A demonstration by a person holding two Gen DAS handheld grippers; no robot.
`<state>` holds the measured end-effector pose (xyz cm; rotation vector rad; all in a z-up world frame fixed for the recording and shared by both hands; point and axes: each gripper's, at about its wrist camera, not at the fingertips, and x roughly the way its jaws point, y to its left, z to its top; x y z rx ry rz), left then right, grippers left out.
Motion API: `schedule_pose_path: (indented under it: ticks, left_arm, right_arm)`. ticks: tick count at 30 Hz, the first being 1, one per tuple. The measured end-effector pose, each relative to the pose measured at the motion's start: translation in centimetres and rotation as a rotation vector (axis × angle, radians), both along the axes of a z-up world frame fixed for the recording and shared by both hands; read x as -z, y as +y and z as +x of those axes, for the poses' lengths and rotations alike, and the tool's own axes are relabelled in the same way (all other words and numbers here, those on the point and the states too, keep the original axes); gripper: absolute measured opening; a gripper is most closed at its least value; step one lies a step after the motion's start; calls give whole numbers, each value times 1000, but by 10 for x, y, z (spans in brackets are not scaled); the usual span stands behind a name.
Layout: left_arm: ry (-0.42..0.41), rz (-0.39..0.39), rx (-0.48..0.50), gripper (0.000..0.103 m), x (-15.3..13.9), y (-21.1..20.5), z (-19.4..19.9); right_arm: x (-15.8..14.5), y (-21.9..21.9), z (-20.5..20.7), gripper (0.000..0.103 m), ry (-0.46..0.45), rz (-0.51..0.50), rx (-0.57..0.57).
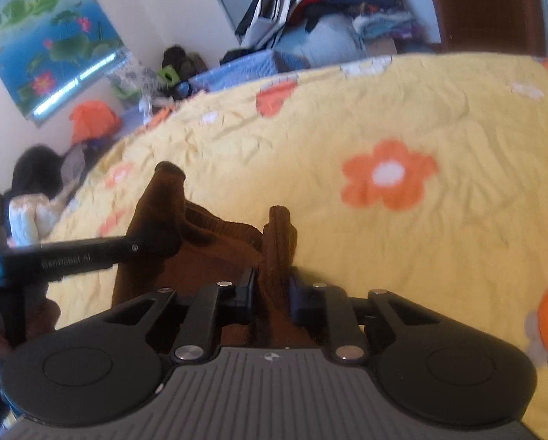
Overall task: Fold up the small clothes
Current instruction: 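Fold the held sweater end over the bundle and open both grippers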
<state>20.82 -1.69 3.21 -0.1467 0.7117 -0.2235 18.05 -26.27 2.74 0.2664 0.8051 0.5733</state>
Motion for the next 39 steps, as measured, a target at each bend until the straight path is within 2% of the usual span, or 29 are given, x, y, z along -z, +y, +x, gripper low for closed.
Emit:
schedule_pose_path:
  ticks: [2,4,5,6,7,8,9,10,11,15,16,17,18,19,20,21,22,23,26,28,29,30,31,33,36,38,39]
  left_arm:
    - [-47,98,29,20,2,-6,12]
    - [47,160,19,24,8,-7,16]
    - [82,150,17,24,11,-2,8]
    - [83,112,36,26,13,6,-7]
    - [77,66,57,29,15,14,-23]
    - [76,21,66,41,18,23,-41]
    - [81,-25,68,65,22,31,-58]
    - [87,-74,74,75,26,37,-73]
    - [98,-120,76,80,31,42,-86]
    - [256,-313,100,79,54,48,-107]
    - [254,-365,93,79,58,49,-111]
    - [255,-381,85,77,60,48,-113]
    - [257,-382,78,59,60,46,-113]
    - [287,-380,74,47,60,44,-110]
    - [300,-376,65,39,60,44,-109]
    - [295,-366,66,32,57,44,-109]
    - [284,-348,66,31,51,44,-111]
    - [258,-324,70,29,43,43,-114]
    - [183,-222,100,29,28,42,-127]
    - [198,-153,116,33,39,38,-129]
    - [203,-128,109,43,45,38,-129]
    - [184,-121,93,51,45,40,-133]
    - [165,-112,83,54,41,41,-138]
    - [109,-68,63,69,29,44,-150]
    - [-35,-3,36,74,11,45,-174]
    - [-88,10,80,81,2,38,-178]
    - [-101,17,107,81,1,31,-176]
  right_arm:
    - [-2,0,18,26,-17,40,56]
    - [7,2,31,52,24,24,122]
    - [8,2,31,77,69,-11,152]
    - [9,-2,24,84,77,-23,162]
    - [8,-8,12,85,59,-12,153]
    - [7,-16,-3,90,41,7,141]
    - [6,-26,-19,97,32,23,147]
    - [7,-36,-34,100,32,34,164]
    - [9,-44,-48,101,46,43,172]
    - [33,-53,-83,100,175,91,154]
    - [39,-50,-90,99,194,99,138]
    - [43,-45,-95,98,192,116,124]
    - [41,-39,-104,98,178,131,105]
    - [41,-33,-107,96,171,146,85]
    - [43,-28,-108,86,180,164,71]
    - [41,-24,-108,65,183,168,67]
    - [41,-20,-106,51,196,163,52]
    - [40,-19,-106,45,202,177,43]
    - [31,-19,-110,44,180,201,21]
    - [36,-15,-115,44,185,173,10]
    - [42,-11,-116,46,193,139,9]
    - [44,-12,-120,51,168,146,13]
    - [43,-13,-121,53,175,159,13]
    - [36,-19,-121,71,197,168,47]
    - [14,-34,-127,74,99,160,124]
    - [-2,-37,-124,74,44,154,156]
    - [-7,-35,-117,77,24,167,149]
